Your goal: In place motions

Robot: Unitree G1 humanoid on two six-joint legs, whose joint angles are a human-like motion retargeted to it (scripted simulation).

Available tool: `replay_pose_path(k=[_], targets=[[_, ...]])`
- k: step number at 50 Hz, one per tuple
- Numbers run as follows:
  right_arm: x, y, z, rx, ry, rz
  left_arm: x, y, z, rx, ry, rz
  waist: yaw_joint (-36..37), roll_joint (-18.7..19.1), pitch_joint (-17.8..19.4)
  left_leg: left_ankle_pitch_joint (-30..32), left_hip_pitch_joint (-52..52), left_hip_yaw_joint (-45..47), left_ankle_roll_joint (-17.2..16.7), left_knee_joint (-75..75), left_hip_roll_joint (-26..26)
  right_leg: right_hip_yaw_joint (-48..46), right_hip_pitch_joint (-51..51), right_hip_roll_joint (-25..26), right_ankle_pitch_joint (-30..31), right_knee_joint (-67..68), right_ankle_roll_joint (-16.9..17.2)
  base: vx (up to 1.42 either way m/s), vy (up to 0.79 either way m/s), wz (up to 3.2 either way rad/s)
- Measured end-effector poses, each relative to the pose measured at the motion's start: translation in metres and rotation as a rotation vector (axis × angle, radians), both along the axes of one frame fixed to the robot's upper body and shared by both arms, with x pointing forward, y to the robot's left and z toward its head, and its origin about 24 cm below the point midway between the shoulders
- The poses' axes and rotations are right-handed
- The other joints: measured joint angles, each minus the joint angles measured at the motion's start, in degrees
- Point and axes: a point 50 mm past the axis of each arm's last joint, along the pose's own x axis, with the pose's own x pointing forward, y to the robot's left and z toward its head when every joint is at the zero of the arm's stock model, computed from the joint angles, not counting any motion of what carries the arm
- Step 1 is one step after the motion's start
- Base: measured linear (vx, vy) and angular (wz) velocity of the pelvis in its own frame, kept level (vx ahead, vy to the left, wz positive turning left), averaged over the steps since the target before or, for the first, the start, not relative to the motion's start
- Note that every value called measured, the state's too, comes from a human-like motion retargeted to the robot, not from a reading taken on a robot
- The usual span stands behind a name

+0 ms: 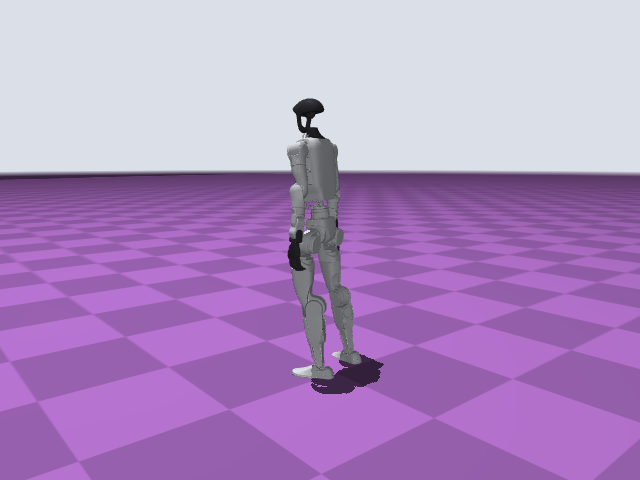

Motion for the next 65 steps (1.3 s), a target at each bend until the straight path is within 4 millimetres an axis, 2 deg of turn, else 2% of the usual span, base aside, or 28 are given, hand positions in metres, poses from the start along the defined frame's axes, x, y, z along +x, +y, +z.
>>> replay_pose_path(k=[8, 10, 13, 17, 20, 23, 25, 28, 31, 35, 37, 39, 40, 42, 45, 48, 52, 55, 58, 61, 63, 65], targets=[[-0.072, -0.004, -0.004, 0.027, 0.278, -0.139, -0.052, 0.001, -0.001, 0.063, 0.166, 0.036, -0.92, -0.01, 2.93, -0.11, -1.03, -0.71, 0.38, 1.01, -0.33, 0.85, -1.25, -0.30, 1.08, 1.49, -0.96, -0.02, 0.00, 0.00], [-0.080, -0.005, -0.003, 0.043, 0.316, -0.176, -0.055, 0.000, 0.000, 0.071, 0.181, 0.045, -0.98, 0.26, 5.31, 0.00, -1.31, -0.53, 0.38, 1.42, 0.11, 1.31, -2.09, -0.36, 1.97, 2.88, -1.58, -0.12, -0.01, -0.14], [-0.074, -0.005, -0.002, 0.062, 0.299, -0.207, -0.045, 0.000, -0.001, 0.082, 0.143, 0.053, -0.56, 0.98, 10.57, 0.01, -2.59, 0.37, 0.47, 2.81, 1.58, 2.96, -4.48, -0.13, 3.81, 5.93, -2.54, -0.29, -0.01, -0.35], [-0.036, -0.008, -0.001, 0.056, 0.167, -0.183, -0.003, 0.003, 0.000, 0.107, -0.008, 0.038, 0.73, 1.20, 16.80, -2.41, -9.76, 2.81, 1.16, 9.60, 4.46, 5.79, -12.46, -0.07, 6.87, 12.43, -4.28, -0.44, -0.04, -0.56], [0.006, -0.015, 0.006, 0.017, 0.020, -0.140, 0.048, 0.015, 0.009, 0.150, -0.186, -0.019, 1.32, 0.94, 20.69, -6.88, -19.82, 3.42, 2.30, 20.78, 6.63, 6.64, -20.27, -0.97, 9.26, 17.88, -3.99, -0.53, -0.08, -0.10], [0.040, -0.032, 0.019, -0.030, -0.058, -0.100, 0.105, 0.041, 0.030, 0.240, -0.339, -0.129, 3.21, 2.31, 22.75, -11.55, -31.66, 1.63, 4.13, 34.05, 9.64, 6.12, -29.17, -1.34, 12.79, 26.09, -1.92, -0.40, -0.12, -0.03], [0.059, -0.049, 0.031, -0.059, -0.051, -0.083, 0.142, 0.056, 0.049, 0.307, -0.426, -0.186, 6.31, 0.92, 24.09, -14.08, -37.37, 3.68, 5.58, 41.53, 10.75, 7.81, -35.47, -1.67, 15.15, 32.42, -2.67, -0.29, -0.08, -0.69], [0.096, -0.071, 0.055, -0.114, -0.079, -0.070, 0.197, 0.073, 0.085, 0.373, -0.575, -0.215, 7.87, 0.62, 25.77, -16.20, -47.59, 3.27, 7.91, 53.82, 12.29, 9.92, -45.26, -1.34, 18.53, 43.45, -5.88, -0.28, -0.05, -0.19], [0.145, -0.084, 0.087, -0.185, -0.233, -0.075, 0.249, 0.083, 0.131, 0.420, -0.741, -0.211, 8.10, 0.56, 26.72, -16.00, -58.47, 1.31, 9.78, 65.03, 13.23, 12.20, -56.03, -0.22, 21.40, 54.85, -9.79, -0.26, -0.06, 0.07], [0.217, -0.095, 0.152, -0.321, -0.529, 0.001, 0.310, 0.082, 0.204, 0.506, -0.964, -0.264, 8.30, -2.32, 27.97, -15.92, -70.70, 3.12, 13.16, 77.58, 12.88, 14.06, -71.36, -2.22, 23.13, 70.28, -17.40, -0.27, -0.01, -0.05], [0.250, -0.090, 0.188, -0.406, -0.668, 0.108, 0.332, 0.073, 0.237, 0.538, -1.070, -0.312, 7.53, -2.66, 27.97, -16.32, -76.03, 3.85, 14.77, 83.12, 13.09, 15.37, -77.68, -2.38, 22.79, 76.50, -18.26, -0.18, 0.05, 0.02], [0.279, -0.080, 0.229, -0.484, -0.810, 0.229, 0.350, 0.061, 0.269, 0.549, -1.182, -0.359, 7.48, -2.91, 27.97, -17.47, -80.83, 3.61, 14.78, 88.48, 14.45, 15.98, -83.37, -1.50, 22.29, 81.73, -18.27, -0.08, 0.03, -0.40], [0.292, -0.073, 0.249, -0.521, -0.878, 0.283, 0.358, 0.054, 0.284, 0.549, -1.239, -0.385, 7.57, -3.20, 27.97, -18.01, -83.24, 3.68, 14.78, 91.03, 15.28, 16.17, -86.26, -1.10, 22.26, 84.19, -18.25, -0.08, 0.00, -0.48], [0.304, -0.060, 0.269, -0.579, -0.962, 0.360, 0.364, 0.039, 0.294, 0.511, -1.289, -0.424, 7.74, -3.98, 27.97, -19.51, -85.26, 4.05, 14.78, 96.35, 17.07, 16.75, -89.42, -0.53, 21.70, 89.28, -18.19, -0.07, -0.02, -0.47], [0.311, -0.044, 0.278, -0.642, -1.032, 0.473, 0.365, 0.019, 0.289, 0.401, -1.298, -0.488, 9.00, -4.35, 27.97, -21.95, -86.27, 3.80, 14.78, 105.24, 20.53, 17.15, -91.48, 0.67, 20.69, 97.29, -18.08, -0.03, -0.05, -0.61], [0.310, -0.037, 0.269, -0.679, -0.988, 0.569, 0.360, 0.008, 0.272, 0.345, -1.266, -0.538, 10.58, -4.82, 27.97, -23.50, -86.58, 3.36, 14.78, 114.80, 23.31, 18.26, -91.77, 2.54, 20.34, 105.09, -17.32, 0.00, 0.02, -0.60], [0.304, -0.032, 0.250, -0.685, -0.913, 0.608, 0.350, 0.006, 0.249, 0.347, -1.224, -0.561, 10.41, -5.54, 27.97, -24.89, -86.61, 2.09, 14.78, 124.49, 24.85, 21.41, -91.77, 6.73, 20.23, 114.07, -14.22, 0.02, 0.04, -0.07], [0.303, -0.030, 0.245, -0.694, -0.920, 0.571, 0.347, 0.008, 0.243, 0.366, -1.222, -0.545, 9.55, -6.37, 27.97, -24.57, -86.39, 1.63, 14.78, 125.36, 24.19, 22.94, -91.77, 8.25, 21.27, 115.76, -14.84, 0.07, -0.01, 0.15], [0.310, -0.036, 0.265, -0.697, -0.991, 0.488, 0.354, 0.010, 0.261, 0.381, -1.278, -0.522, 9.91, -6.84, 27.97, -23.11, -86.16, 2.55, 14.78, 118.15, 23.52, 22.49, -91.77, 7.03, 22.92, 109.77, -17.78, 0.03, -0.10, 0.11], [0.314, -0.051, 0.291, -0.669, -1.071, 0.341, 0.364, 0.012, 0.292, 0.406, -1.346, -0.543, 9.80, -6.44, 27.97, -20.66, -86.20, 3.88, 14.78, 107.14, 21.85, 20.12, -90.89, 3.06, 23.84, 99.39, -18.10, -0.10, -0.12, 0.48], [0.313, -0.060, 0.300, -0.619, -1.115, 0.245, 0.368, 0.014, 0.308, 0.426, -1.385, -0.557, 9.48, -5.20, 27.97, -17.95, -86.17, 3.85, 14.78, 99.10, 20.41, 16.22, -88.60, 0.16, 24.88, 91.01, -18.06, -0.17, -0.11, 0.59], [0.311, -0.067, 0.301, -0.562, -1.137, 0.174, 0.369, 0.018, 0.319, 0.440, -1.408, -0.560, 9.20, -3.56, 27.97, -14.84, -85.90, 3.48, 14.78, 90.89, 18.71, 12.01, -85.72, -1.82, 25.99, 82.07, -18.02, -0.18, -0.03, 0.46]])
